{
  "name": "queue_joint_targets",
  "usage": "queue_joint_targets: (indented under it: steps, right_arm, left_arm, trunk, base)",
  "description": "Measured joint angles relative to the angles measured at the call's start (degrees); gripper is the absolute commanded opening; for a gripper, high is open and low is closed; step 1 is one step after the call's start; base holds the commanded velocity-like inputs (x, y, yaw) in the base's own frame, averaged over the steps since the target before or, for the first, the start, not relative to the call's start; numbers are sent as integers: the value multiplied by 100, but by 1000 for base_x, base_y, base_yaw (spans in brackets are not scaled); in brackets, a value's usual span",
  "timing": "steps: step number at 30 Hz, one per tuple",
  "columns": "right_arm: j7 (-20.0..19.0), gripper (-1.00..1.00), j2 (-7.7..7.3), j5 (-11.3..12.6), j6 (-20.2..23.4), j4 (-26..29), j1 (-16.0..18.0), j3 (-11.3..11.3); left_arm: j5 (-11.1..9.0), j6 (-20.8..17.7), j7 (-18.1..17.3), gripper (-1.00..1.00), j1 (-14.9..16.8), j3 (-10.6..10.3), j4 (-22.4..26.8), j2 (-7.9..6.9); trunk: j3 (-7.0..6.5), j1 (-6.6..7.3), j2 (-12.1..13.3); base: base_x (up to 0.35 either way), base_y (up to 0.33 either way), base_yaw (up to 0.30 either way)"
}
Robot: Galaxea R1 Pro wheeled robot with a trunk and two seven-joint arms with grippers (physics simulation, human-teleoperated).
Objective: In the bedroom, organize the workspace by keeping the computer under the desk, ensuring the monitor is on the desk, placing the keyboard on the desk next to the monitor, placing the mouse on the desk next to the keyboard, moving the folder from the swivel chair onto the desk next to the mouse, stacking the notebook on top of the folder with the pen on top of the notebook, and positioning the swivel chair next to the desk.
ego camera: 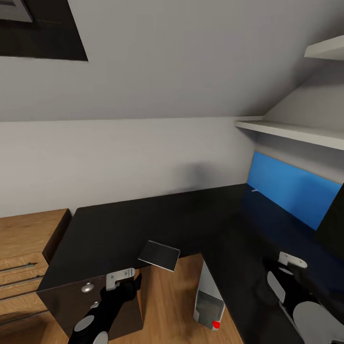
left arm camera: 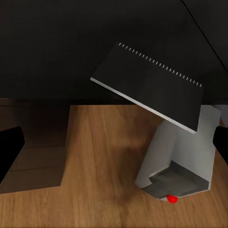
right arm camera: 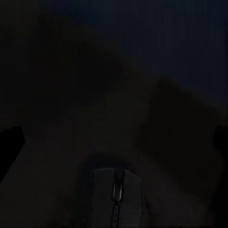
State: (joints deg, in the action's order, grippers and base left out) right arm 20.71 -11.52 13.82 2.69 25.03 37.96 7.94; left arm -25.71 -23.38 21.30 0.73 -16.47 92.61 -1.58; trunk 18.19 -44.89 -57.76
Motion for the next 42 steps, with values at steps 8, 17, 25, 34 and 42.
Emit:
queue_joint_targets:
  steps: [8,17,25,34,42]
  right_arm:
    - [5,100,270,-8,-75,1081,-139,4]
    - [43,100,694,-402,-70,2166,-746,-182]
    - [56,100,1086,-1248,-70,2327,-886,-288]
    - [65,100,1388,-1396,-234,1819,-897,-346]
    - [111,100,1637,-1433,-492,1696,-911,-350]
  left_arm:
    - [-3,-7,0,100,0,0,-20,-2]
    - [0,-6,0,100,-1,-5,-22,-3]
    - [-2,-6,0,100,-2,-101,-39,-3]
    - [-6,21,6,100,-2,-160,-212,6]
    - [-14,34,8,100,-2,-157,-445,-24]
  trunk:
    - [0,0,0]
    - [0,0,0]
    - [1,0,0]
    - [1,0,0]
    - [9,0,0]
  base:
    - [0,0,0]
    - [0,0,80]
    - [0,0,260]
    - [0,0,273]
    - [0,0,274]
